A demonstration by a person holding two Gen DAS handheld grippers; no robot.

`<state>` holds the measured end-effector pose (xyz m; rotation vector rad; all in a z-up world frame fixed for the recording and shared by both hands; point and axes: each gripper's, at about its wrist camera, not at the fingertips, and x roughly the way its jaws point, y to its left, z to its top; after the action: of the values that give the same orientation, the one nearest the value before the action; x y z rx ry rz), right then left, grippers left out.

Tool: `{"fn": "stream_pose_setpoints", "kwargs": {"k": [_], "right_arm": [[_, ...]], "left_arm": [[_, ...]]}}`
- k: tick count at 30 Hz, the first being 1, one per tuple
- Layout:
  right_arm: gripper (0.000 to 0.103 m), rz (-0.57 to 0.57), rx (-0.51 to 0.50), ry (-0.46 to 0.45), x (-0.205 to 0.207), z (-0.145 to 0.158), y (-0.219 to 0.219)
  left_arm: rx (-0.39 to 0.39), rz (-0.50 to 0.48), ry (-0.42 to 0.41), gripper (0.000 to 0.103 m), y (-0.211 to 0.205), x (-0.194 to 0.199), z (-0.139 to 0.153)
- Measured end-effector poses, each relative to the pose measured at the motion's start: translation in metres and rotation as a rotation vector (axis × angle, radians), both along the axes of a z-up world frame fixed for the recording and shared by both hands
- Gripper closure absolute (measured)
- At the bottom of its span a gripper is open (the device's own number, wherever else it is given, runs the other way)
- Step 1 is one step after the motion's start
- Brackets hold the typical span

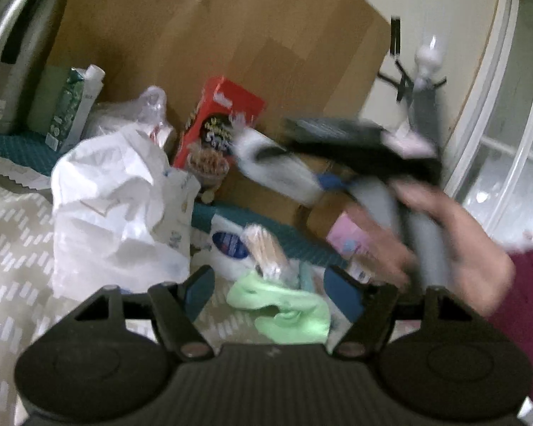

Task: Organize soft objects
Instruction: 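Grasp the white wipes pack with the right gripper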

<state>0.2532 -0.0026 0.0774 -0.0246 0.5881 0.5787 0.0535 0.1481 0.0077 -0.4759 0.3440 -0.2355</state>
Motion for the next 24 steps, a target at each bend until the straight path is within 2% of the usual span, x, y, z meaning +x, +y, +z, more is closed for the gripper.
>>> {"fn": "stream_pose_setpoints", "kwargs": {"k": [3,6,9,12,14,18,22,24], "right_arm": [[0.01,0.06,0.046,0.008,-0.051,0.005,-0.052],[0.01,0.136,0.037,0.046,-0.105,-0.007,-0.097],[0.01,0.146,-0.009,0.064,-0.162,-0.031,-0.141],[0.007,0.055,-0.057,0.04,-0.199,-0.055,-0.175],[0.0,-0.018,-0.06,0.046,-0.21,-0.07,-0.182],[0.0,-0.059,-0.04,0.001,-0.223,-0.091,-0.191],[0.0,-0.024,-0.067,-0.08,-0.237,-0.087,-0.2],[0.0,-0.006,-0.062,-0.082,-0.239,-0.09,-0.207]], "left_arm": [[-0.045,0.016,0.009,0.033,0.01,0.0,-0.001],[-0.039,0.009,0.027,0.034,0.005,-0.001,0.001],[-0.043,-0.074,0.042,0.034,-0.02,-0.008,0.007],[-0.003,-0.204,0.069,0.034,-0.064,-0.009,0.014],[0.011,-0.29,0.111,0.034,-0.096,-0.005,0.015],[0.012,-0.397,0.232,0.034,-0.14,0.005,0.007],[0.033,-0.413,0.29,0.034,-0.16,0.005,0.002],[0.049,-0.416,0.302,0.034,-0.167,0.003,0.002]]}}
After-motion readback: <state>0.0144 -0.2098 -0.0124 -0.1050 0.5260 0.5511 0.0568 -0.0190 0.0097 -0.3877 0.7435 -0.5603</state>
